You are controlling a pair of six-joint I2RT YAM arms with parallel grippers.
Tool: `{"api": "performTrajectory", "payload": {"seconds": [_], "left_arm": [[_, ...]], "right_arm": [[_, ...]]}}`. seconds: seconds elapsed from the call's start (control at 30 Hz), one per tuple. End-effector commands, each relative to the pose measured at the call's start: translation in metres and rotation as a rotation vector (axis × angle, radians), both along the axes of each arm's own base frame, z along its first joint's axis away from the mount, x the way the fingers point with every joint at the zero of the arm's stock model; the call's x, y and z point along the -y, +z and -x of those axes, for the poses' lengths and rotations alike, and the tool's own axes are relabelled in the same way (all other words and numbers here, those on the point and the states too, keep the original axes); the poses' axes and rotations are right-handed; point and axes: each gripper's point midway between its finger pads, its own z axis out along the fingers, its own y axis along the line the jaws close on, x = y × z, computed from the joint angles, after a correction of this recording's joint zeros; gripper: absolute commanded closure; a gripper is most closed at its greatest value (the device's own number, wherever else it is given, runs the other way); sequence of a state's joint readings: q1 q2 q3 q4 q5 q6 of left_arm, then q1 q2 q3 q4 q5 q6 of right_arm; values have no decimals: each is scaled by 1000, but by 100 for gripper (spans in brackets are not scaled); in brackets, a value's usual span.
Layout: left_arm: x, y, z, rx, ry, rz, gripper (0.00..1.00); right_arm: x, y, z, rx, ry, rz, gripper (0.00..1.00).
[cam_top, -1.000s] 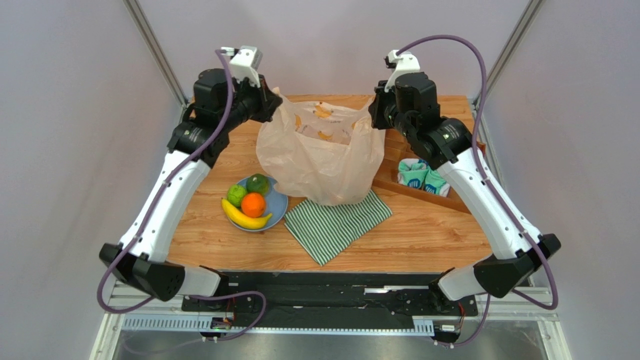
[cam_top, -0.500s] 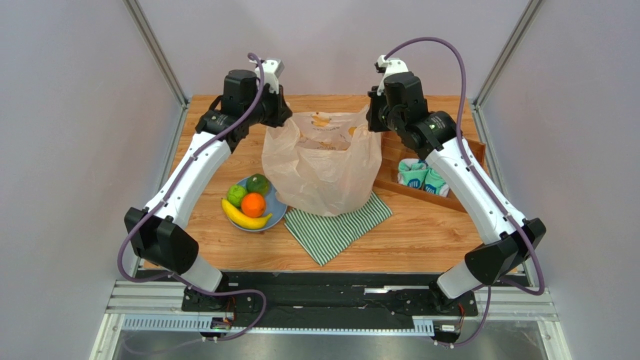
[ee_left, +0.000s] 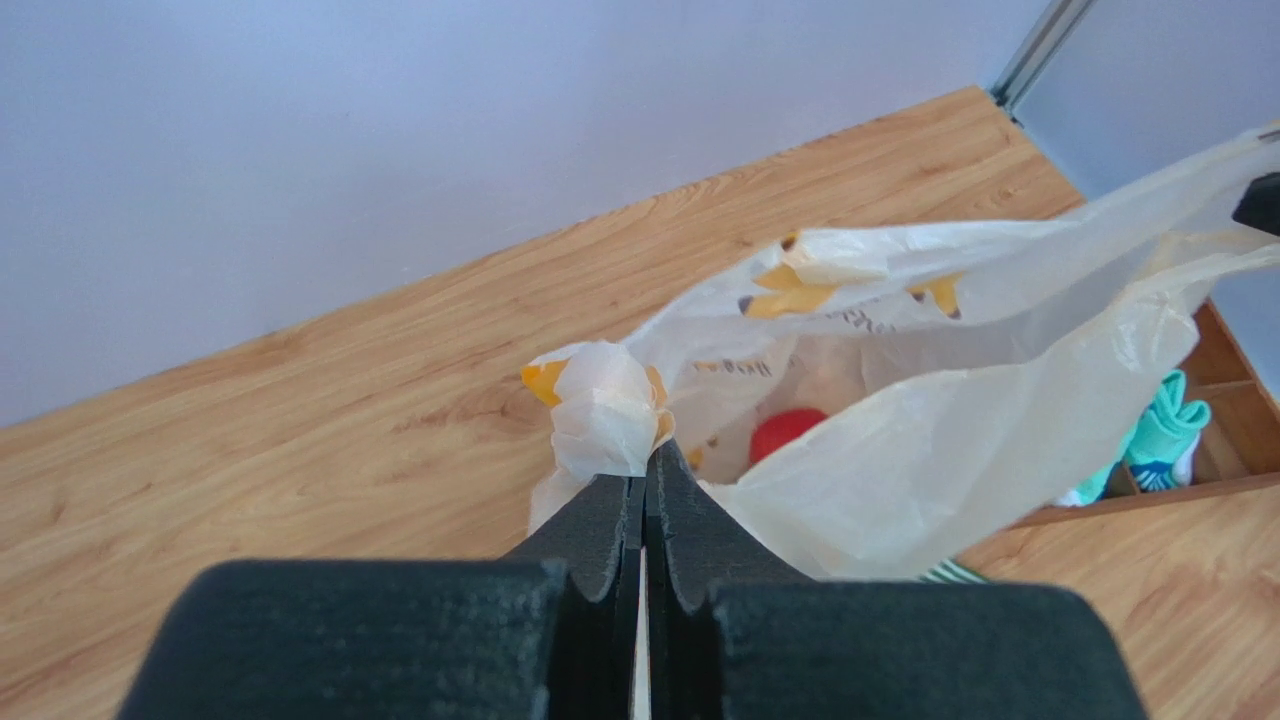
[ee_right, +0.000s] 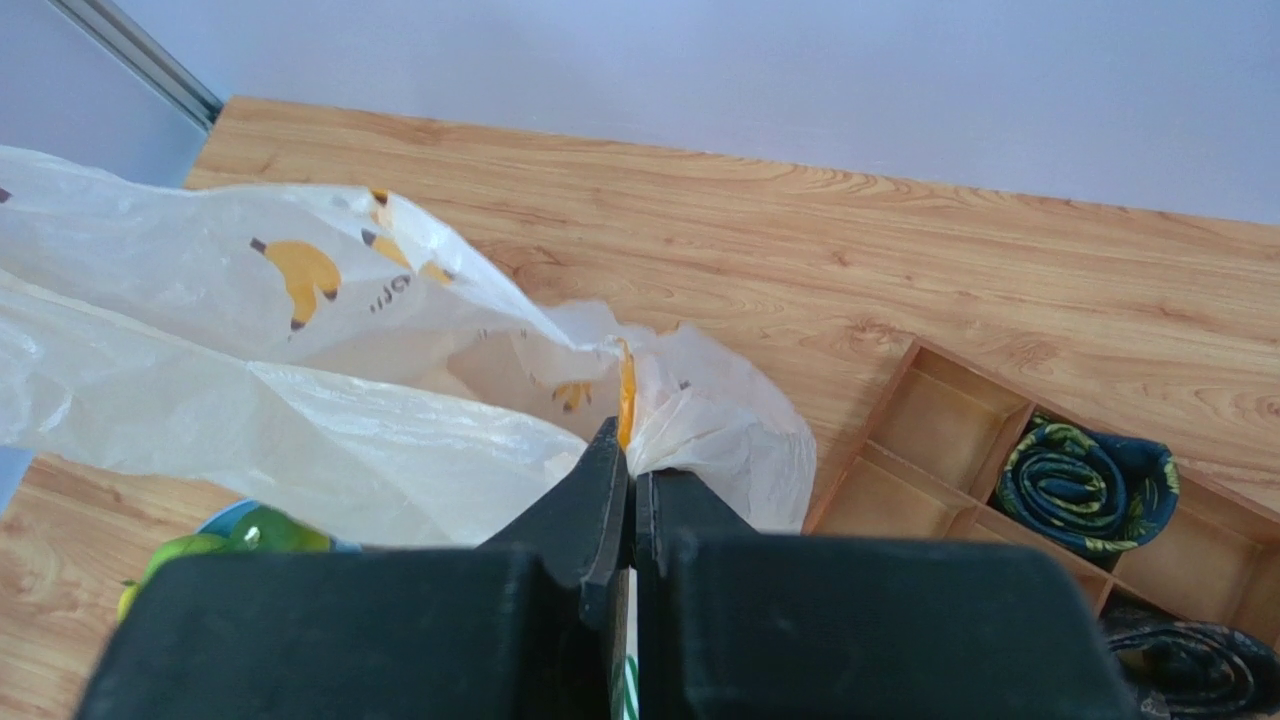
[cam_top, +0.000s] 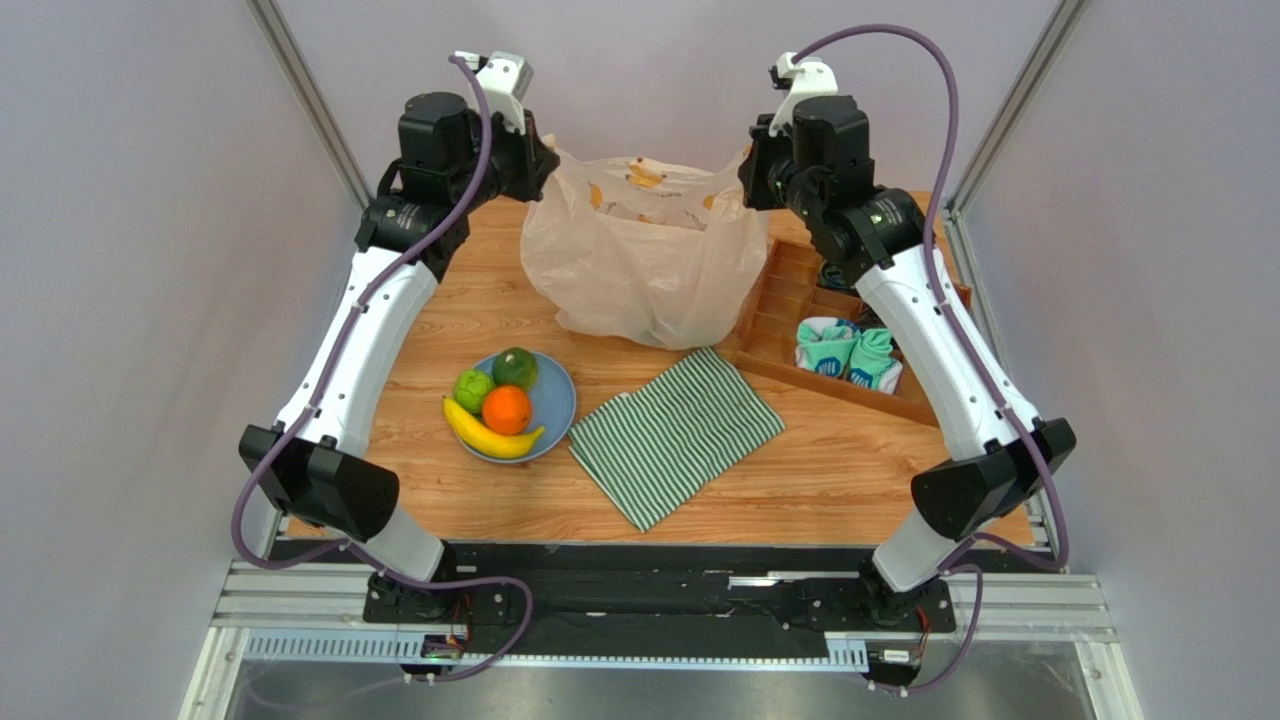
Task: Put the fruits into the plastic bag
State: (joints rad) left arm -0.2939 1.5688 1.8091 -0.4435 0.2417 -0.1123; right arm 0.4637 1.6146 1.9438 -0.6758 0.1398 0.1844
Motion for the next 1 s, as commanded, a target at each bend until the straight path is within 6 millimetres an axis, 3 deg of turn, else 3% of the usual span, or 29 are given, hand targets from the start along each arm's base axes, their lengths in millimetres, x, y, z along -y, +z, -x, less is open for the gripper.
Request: {"api": "performTrajectory", "payload": {"seconds": [0.0, 0.07, 0.27, 0.33, 0.4, 0.47, 0.53, 0.57, 0.6, 0.67, 0.7, 0.73, 0.77, 0.83, 0.87, 0.93, 0.97], "left_arm": [[-4, -11, -14, 41, 7, -58, 100], [-6, -16, -18, 43, 16, -60, 100], [-11, -58, -22, -77, 45, -94, 97], [-14, -63, -18, -99, 53, -98, 83], [-14, -62, -14, -101, 54, -91, 63], [-16, -50, -5, -84, 58, -66, 37], [-18, -39, 7, -62, 58, -46, 27], [-19, -35, 12, -56, 59, -32, 12], [-20, -39, 16, -61, 59, -29, 11], [-25, -24, 35, -20, 67, -2, 6], [-28, -35, 41, -31, 75, -4, 5], [-35, -24, 54, 2, 87, 7, 5], [-40, -40, 60, -32, 105, 8, 5], [-52, -36, 80, -16, 127, 31, 5], [-58, -57, 85, -64, 153, 34, 5], [-73, -67, 101, -97, 217, 50, 4], [-84, -89, 106, -138, 269, 36, 4]], "right_arm": [[-17, 0, -23, 59, 56, -15, 100], [-21, -5, -27, 67, 64, -19, 100], [-26, -51, -29, -37, 62, -23, 100], [-25, -61, -25, -63, 60, -26, 100], [-26, -67, -22, -84, 58, -38, 100], [-26, -71, -18, -105, 59, -50, 100], [-27, -74, -15, -125, 65, -60, 100], [-28, -74, -13, -131, 69, -66, 100], [-29, -73, -11, -137, 75, -76, 100], [-29, -75, -8, -152, 74, -80, 100], [-28, -76, -7, -157, 69, -86, 100], [-28, -77, -5, -166, 68, -86, 100], [-27, -78, -2, -169, 67, -88, 100], [-27, -79, -1, -176, 60, -102, 100], [-31, -83, 4, -194, 90, -114, 100], [-32, -82, 7, -200, 92, -135, 100], [-34, -84, 9, -209, 100, -146, 100]]}}
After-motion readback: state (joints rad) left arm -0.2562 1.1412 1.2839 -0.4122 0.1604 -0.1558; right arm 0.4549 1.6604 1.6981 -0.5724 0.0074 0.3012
